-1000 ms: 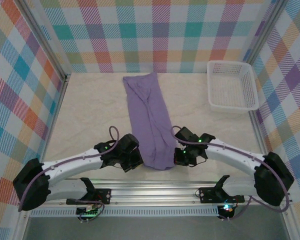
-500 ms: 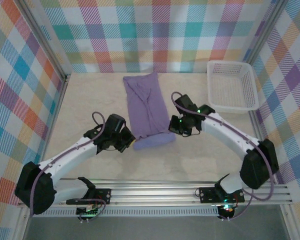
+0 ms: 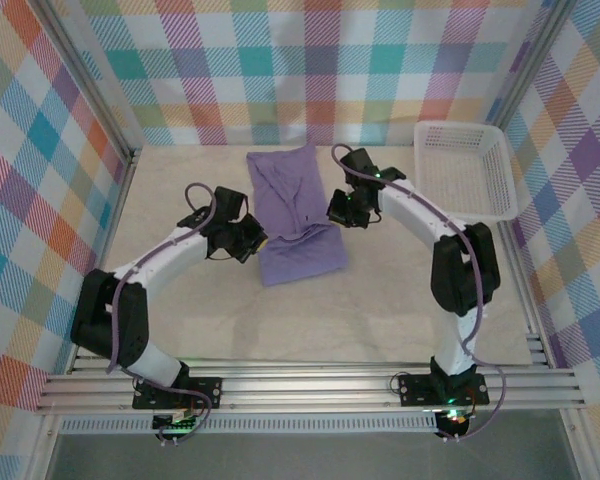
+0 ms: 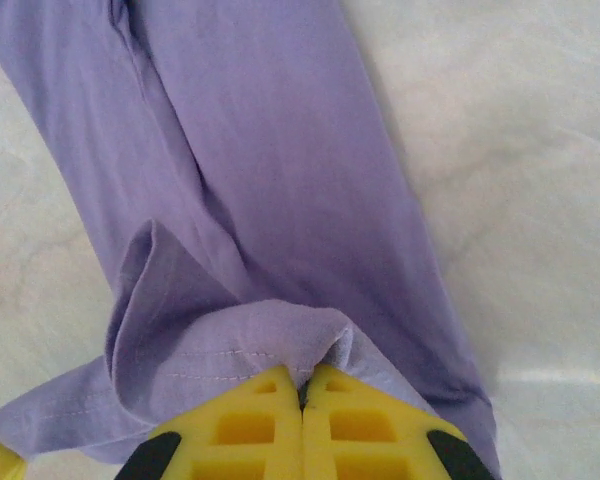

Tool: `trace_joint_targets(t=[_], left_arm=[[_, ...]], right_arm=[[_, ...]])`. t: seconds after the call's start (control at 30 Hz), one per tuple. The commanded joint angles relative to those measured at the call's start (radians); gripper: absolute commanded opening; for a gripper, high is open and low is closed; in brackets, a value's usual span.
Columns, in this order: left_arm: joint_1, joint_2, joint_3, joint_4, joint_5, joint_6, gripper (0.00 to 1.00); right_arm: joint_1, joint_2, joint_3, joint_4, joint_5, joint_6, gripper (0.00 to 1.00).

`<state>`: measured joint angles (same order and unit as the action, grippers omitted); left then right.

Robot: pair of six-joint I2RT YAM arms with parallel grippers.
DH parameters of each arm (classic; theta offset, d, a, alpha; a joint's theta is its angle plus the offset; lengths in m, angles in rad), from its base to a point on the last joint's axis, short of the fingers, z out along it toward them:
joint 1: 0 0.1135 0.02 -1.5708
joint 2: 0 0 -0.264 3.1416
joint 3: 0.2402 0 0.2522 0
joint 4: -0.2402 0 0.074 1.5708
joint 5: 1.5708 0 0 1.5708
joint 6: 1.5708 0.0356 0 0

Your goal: Fold and stack the t-shirts

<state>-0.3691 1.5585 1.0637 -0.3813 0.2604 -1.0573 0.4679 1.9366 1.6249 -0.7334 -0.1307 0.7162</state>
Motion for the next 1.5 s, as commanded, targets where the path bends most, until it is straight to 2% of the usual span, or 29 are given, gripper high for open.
trace_joint_targets(t=[0.0,0.1,0.3,0.33,0.37,0.43,0.47,0.57,0.6,0.7,0.8,0.9,0.97,1.03,1.23,1.37,1.47], left_arm=[[0.031,0.073,0.057,0.018,0.026,0.054,0.0],[0.049,0.131,0.112,0.001,0.001,0.083,0.0],[0.082,0.241,0.196,0.038,0.021,0.104,0.0],[0.086,0.255,0.214,0.035,0.016,0.111,0.05],[0.09,0.267,0.233,0.036,0.008,0.124,0.15],[0.101,0.279,0.252,0.033,-0.006,0.136,0.34],[0.109,0.272,0.25,0.047,-0.01,0.138,0.38],[0.109,0.192,0.219,0.026,-0.065,0.16,0.55],[0.108,0.158,0.198,0.006,-0.082,0.159,0.57],[0.086,0.019,0.058,-0.018,-0.112,0.132,0.58],[0.027,-0.092,-0.122,-0.005,-0.068,0.041,0.56],[-0.021,-0.142,-0.306,0.162,0.003,-0.114,0.54],[-0.038,-0.145,-0.368,0.253,0.022,-0.184,0.54],[-0.049,-0.12,-0.371,0.28,0.023,-0.199,0.54],[-0.062,-0.013,-0.373,0.428,0.051,-0.254,0.54],[-0.094,0.016,-0.31,0.38,0.023,-0.235,0.53],[-0.101,0.06,-0.294,0.382,0.022,-0.239,0.46]], right_arm=[[-0.01,0.077,0.088,-0.017,-0.042,-0.029,0.0],[-0.02,0.143,0.153,-0.031,-0.037,-0.033,0.0],[-0.052,0.24,0.248,-0.031,-0.041,-0.041,0.0],[-0.057,0.264,0.271,-0.041,-0.054,-0.045,0.0],[-0.062,0.288,0.299,-0.048,-0.069,-0.052,0.08],[-0.069,0.313,0.336,-0.06,-0.065,-0.075,0.33],[-0.07,0.311,0.342,-0.061,-0.058,-0.089,0.41],[-0.071,0.242,0.301,-0.052,-0.041,-0.137,0.53],[-0.071,0.205,0.266,-0.041,-0.03,-0.144,0.55],[-0.071,0.06,0.083,0.017,-0.013,-0.151,0.6],[-0.071,-0.077,-0.149,0.073,-0.031,-0.123,0.59],[-0.071,-0.18,-0.382,0.178,-0.101,-0.067,0.58],[-0.067,-0.212,-0.47,0.223,-0.131,-0.052,0.57],[-0.066,-0.212,-0.508,0.258,-0.165,-0.053,0.58],[-0.064,-0.093,-0.47,0.298,-0.241,-0.045,0.55],[-0.06,-0.061,-0.446,0.313,-0.246,-0.03,0.53],[-0.054,-0.031,-0.424,0.315,-0.25,-0.026,0.5]])
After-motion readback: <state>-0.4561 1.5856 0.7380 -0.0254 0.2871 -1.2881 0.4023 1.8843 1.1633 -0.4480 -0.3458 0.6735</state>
